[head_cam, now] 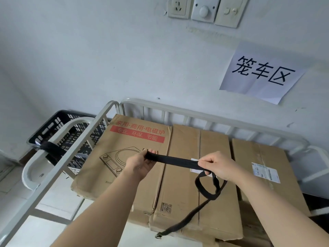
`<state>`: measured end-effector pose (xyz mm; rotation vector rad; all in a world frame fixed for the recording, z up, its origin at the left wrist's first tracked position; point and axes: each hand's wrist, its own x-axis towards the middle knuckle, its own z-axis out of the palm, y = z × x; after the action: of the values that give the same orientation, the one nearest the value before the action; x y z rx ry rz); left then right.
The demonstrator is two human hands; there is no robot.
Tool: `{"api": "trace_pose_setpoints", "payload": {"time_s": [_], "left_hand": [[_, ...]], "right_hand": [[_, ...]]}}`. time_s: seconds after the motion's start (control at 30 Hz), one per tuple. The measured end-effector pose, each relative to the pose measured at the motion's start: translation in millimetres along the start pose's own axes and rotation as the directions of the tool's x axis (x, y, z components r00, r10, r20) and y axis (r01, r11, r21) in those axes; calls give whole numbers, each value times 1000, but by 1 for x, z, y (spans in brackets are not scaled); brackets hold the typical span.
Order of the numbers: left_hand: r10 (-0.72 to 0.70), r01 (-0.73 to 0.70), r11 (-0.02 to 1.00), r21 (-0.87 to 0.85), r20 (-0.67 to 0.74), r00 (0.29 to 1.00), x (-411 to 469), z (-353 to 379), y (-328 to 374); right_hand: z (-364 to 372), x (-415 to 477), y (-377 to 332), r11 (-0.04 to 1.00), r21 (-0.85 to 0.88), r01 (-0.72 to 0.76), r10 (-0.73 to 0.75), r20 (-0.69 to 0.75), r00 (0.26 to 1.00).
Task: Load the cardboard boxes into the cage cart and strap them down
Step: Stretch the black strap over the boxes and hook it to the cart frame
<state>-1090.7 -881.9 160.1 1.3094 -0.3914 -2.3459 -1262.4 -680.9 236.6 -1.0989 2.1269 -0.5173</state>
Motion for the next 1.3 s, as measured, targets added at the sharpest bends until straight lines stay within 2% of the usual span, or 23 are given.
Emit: {"api": "trace_pose_setpoints", "payload": {"time_s": [0.27, 0.47, 0.8, 0.93, 1.1, 1.3], "left_hand": [[129, -137, 990, -34, -174, 976, 23, -22, 73], [98, -96, 995, 20, -214, 972, 77, -26, 114], [143, -130, 990, 63, -312, 939, 187, -49, 178], [144, -125, 989, 80, -316, 938, 223, -59, 196], [150, -122, 985, 122, -253, 956, 250, -50, 208], [122, -84, 977, 195, -194, 973, 247, -39, 186]], "right_hand": [[-1, 49, 4, 999, 12, -34, 35, -58, 998], [11, 101, -12, 999, 16, -31, 31, -25, 999], [54, 200, -44, 990, 95, -103, 106, -21, 994], [66, 226, -44, 983, 135, -127, 135, -50, 990], [72, 241, -40, 974, 170, -149, 161, -60, 985], [64, 225, -21, 963, 171, -208, 220, -51, 974]]}}
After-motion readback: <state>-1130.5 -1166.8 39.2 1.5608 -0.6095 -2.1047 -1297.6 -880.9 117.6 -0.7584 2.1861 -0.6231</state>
